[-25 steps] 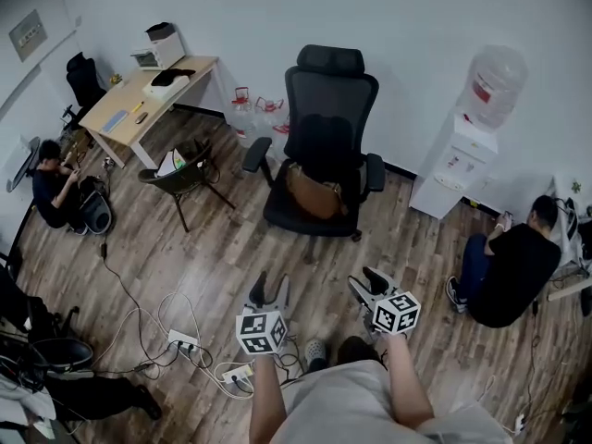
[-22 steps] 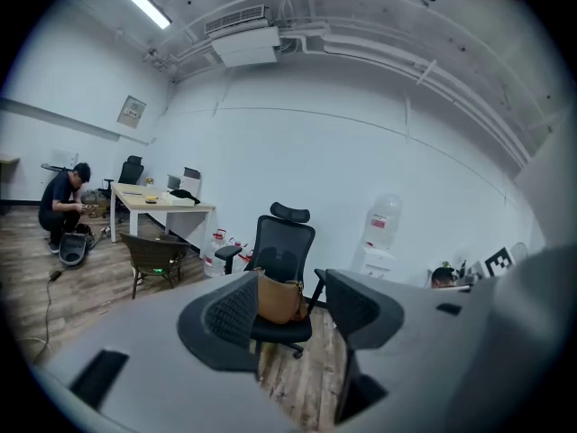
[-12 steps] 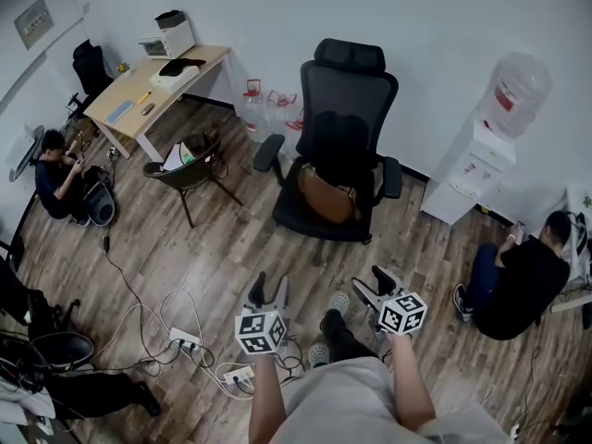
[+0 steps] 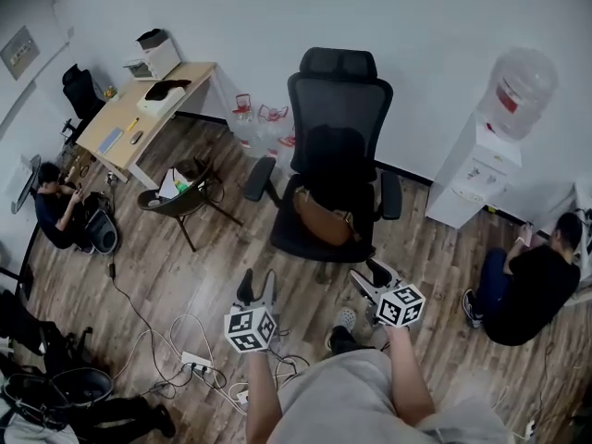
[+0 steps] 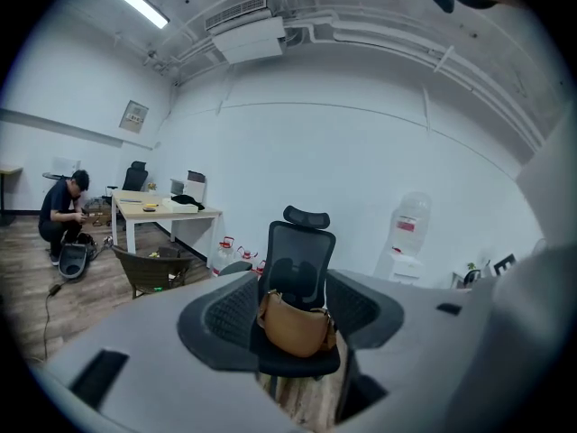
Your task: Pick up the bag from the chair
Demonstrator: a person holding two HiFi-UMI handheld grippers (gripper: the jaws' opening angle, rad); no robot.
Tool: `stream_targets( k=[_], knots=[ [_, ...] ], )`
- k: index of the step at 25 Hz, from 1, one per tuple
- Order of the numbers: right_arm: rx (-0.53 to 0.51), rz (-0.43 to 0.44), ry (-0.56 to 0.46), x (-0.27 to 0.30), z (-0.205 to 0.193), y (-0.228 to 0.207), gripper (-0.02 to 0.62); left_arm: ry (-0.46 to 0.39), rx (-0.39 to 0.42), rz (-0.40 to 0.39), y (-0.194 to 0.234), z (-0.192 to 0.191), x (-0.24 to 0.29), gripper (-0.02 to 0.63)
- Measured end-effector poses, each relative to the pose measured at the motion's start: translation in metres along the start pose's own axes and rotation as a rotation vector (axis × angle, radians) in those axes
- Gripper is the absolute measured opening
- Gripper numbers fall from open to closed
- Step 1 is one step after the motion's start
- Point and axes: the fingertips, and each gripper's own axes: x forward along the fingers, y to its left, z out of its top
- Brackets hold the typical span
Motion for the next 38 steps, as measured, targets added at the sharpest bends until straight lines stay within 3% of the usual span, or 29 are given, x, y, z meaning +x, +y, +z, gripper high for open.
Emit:
stream_targets(
  k=[7,15,26,33,38],
  knots=[
    [0.034,-0.016,-0.046,0.034,0.038,-0.054,0.27,0.004,0.055,-0.013,-0.009,0.027,0.07,0.235],
    [0.043,-0.049,-0.057,0.052,0.06,-0.113,0.277,0.016,0.067,-0.004,-0.018,0.034,0.131,0.235],
    [0.112,-0.077,-0.006,0.068,0.037,-0.146,0.287,0.098,0.059,0.079,0.021,0.006,0.161,0.236],
    [0.103,-0.15,-0.009,0.083,0.04,-0.16,0.291,0.138,0.069,-0.018,0.025,0.006,0.216,0.238],
    [0.082,-0.2,0.077,0.106,0.021,-0.171,0.293,0.208,0.147,-0.184,0.024,-0.008,0.272,0.241]
  ],
)
